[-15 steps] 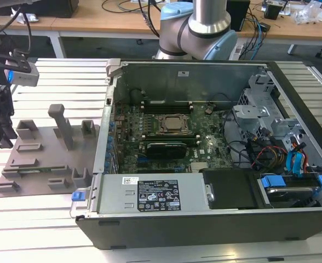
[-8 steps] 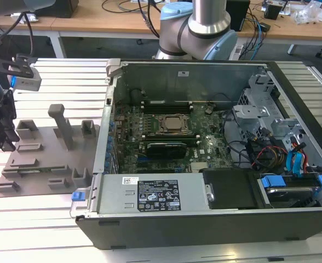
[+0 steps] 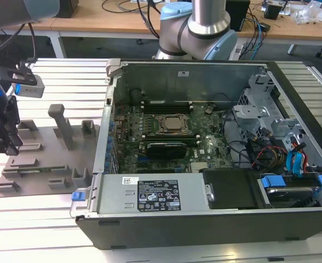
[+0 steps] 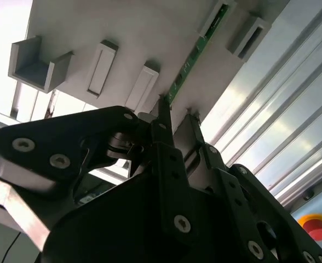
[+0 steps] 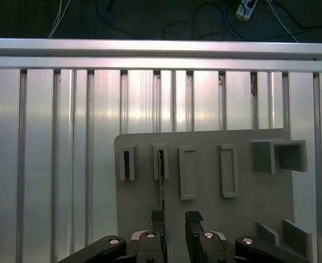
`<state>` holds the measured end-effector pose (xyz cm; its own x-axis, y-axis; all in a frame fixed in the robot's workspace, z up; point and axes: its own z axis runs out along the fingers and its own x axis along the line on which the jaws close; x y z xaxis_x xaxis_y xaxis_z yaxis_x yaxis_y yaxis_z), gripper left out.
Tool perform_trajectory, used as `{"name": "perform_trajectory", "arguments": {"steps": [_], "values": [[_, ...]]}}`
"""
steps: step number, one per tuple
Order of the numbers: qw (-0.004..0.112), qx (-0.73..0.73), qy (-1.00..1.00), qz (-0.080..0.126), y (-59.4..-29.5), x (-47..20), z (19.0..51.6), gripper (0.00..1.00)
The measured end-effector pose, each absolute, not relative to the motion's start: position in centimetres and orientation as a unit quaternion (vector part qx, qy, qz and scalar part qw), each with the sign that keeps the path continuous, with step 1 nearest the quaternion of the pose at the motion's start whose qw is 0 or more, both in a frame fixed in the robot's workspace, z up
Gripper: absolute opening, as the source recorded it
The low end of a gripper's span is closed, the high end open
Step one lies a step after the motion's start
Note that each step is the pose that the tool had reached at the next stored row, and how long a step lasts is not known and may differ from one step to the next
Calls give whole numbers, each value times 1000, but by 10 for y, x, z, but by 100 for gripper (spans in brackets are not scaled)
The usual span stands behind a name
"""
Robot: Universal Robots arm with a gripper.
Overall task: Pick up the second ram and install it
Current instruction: 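Pick up the second ram and move it above second insertion slot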
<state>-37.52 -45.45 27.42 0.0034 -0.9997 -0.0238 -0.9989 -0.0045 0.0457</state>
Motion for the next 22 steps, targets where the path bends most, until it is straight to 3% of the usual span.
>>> {"name": "perform_trajectory", "arguments": {"steps": [22], "values": [[9, 708, -705, -24, -462, -358, 202, 30]]}}
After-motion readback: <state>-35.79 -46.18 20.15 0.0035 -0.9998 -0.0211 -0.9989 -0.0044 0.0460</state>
